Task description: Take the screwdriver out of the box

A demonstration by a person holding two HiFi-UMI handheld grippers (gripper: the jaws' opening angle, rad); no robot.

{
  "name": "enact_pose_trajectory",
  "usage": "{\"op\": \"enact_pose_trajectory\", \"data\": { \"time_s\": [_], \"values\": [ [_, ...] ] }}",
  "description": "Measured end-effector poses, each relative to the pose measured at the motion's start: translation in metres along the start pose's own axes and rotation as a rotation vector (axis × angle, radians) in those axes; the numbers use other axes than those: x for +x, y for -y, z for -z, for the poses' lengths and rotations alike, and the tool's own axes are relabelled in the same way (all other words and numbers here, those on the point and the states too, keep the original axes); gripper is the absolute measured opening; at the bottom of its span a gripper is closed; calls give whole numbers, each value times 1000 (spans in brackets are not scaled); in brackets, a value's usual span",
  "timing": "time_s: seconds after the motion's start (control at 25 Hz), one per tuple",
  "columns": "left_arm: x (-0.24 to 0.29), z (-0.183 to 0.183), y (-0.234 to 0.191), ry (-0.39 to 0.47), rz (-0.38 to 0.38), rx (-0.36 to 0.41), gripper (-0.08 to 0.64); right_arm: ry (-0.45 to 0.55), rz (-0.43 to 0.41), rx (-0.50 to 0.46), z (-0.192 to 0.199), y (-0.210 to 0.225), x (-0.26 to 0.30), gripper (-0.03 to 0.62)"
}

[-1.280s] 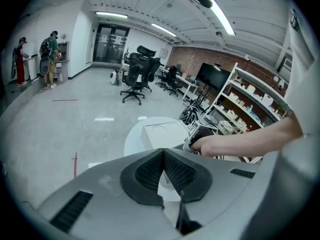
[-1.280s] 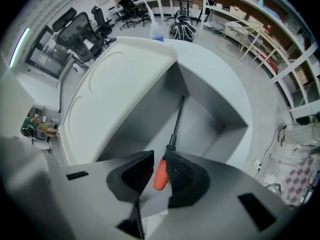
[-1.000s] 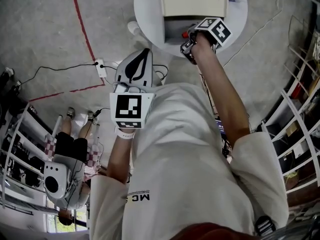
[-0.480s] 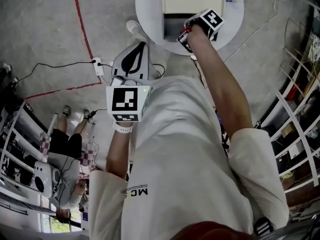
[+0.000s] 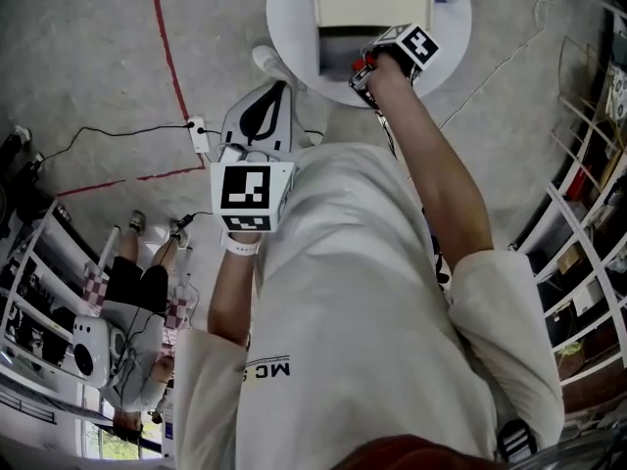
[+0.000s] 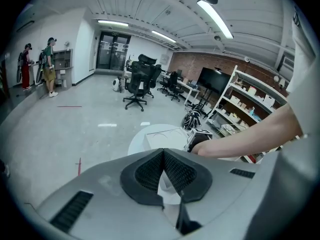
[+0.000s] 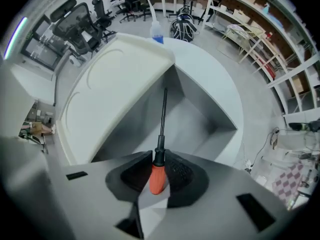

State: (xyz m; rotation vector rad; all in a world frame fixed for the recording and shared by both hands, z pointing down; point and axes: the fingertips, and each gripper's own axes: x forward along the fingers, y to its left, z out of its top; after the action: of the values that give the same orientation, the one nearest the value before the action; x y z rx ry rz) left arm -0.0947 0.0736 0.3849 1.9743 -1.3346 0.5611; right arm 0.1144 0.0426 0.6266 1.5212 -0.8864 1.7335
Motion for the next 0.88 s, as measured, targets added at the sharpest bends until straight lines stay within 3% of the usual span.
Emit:
{"op": "enact_pose_trajectory", "data": {
  "time_s": [0.68, 0.88],
  "values": [
    [-18, -30, 29, 83, 17, 58, 11, 100, -301, -286, 32, -13, -94, 131],
    [-23, -44, 38, 117, 32, 76, 9, 175, -388, -365, 32, -12, -139, 130]
  ]
}}
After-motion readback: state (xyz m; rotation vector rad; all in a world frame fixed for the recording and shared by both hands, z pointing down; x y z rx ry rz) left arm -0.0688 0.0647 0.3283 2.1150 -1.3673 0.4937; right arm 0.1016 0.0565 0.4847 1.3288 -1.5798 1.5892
